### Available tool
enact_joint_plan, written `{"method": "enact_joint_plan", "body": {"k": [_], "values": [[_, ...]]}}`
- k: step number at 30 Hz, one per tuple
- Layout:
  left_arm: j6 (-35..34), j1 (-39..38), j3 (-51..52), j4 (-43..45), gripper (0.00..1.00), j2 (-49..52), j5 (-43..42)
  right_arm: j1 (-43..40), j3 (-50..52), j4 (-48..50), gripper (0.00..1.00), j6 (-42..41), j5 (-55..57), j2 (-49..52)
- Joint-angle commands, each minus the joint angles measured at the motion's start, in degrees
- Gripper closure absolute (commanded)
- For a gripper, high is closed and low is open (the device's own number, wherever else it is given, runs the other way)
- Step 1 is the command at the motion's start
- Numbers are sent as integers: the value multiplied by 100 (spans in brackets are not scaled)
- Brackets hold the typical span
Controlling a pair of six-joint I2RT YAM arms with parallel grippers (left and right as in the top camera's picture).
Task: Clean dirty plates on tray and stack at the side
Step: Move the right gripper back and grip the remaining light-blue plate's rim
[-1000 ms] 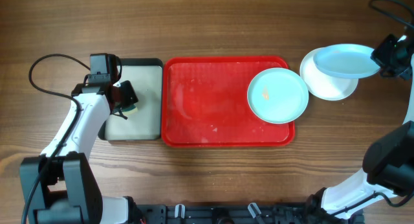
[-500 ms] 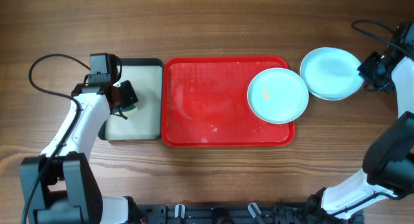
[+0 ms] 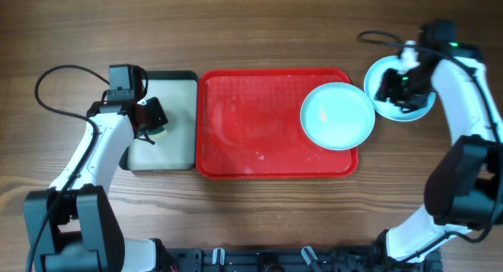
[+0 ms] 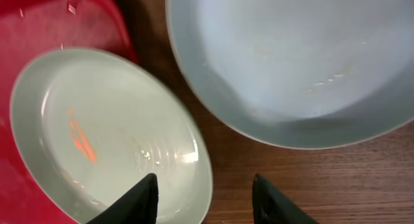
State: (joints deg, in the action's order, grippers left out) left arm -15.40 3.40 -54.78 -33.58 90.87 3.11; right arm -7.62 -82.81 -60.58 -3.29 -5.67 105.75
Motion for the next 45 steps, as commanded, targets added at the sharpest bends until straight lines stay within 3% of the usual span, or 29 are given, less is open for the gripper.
{"method": "enact_joint_plan", "body": {"k": [1, 8, 19, 31, 33, 39, 42, 45], "values": [[-70, 24, 26, 20, 96, -11, -70, 319, 20, -39, 60, 175, 616, -107], [-70, 26, 26, 22, 96, -11, -70, 391, 839, 610, 66, 179, 892, -103], [-70, 26, 26, 20, 96, -11, -68, 391, 1126, 997, 87, 153, 691, -96], [-68, 26, 26, -4, 96, -11, -68, 391, 1128, 1023, 89, 116, 562, 109], [-68, 26, 26, 4, 96, -11, -68, 411, 1128, 1060, 96, 4, 560, 109], [-68, 26, 26, 24, 96, -11, -68, 874, 1126, 1368, 96, -157, -1252, 109], [-70, 24, 26, 22, 96, -11, -68, 1478, 1126, 1412, 96, -1049, -1283, 109], [-70, 26, 26, 22, 96, -11, -70, 2006, 1126, 1569, 96, -1193, -1281, 109]]}}
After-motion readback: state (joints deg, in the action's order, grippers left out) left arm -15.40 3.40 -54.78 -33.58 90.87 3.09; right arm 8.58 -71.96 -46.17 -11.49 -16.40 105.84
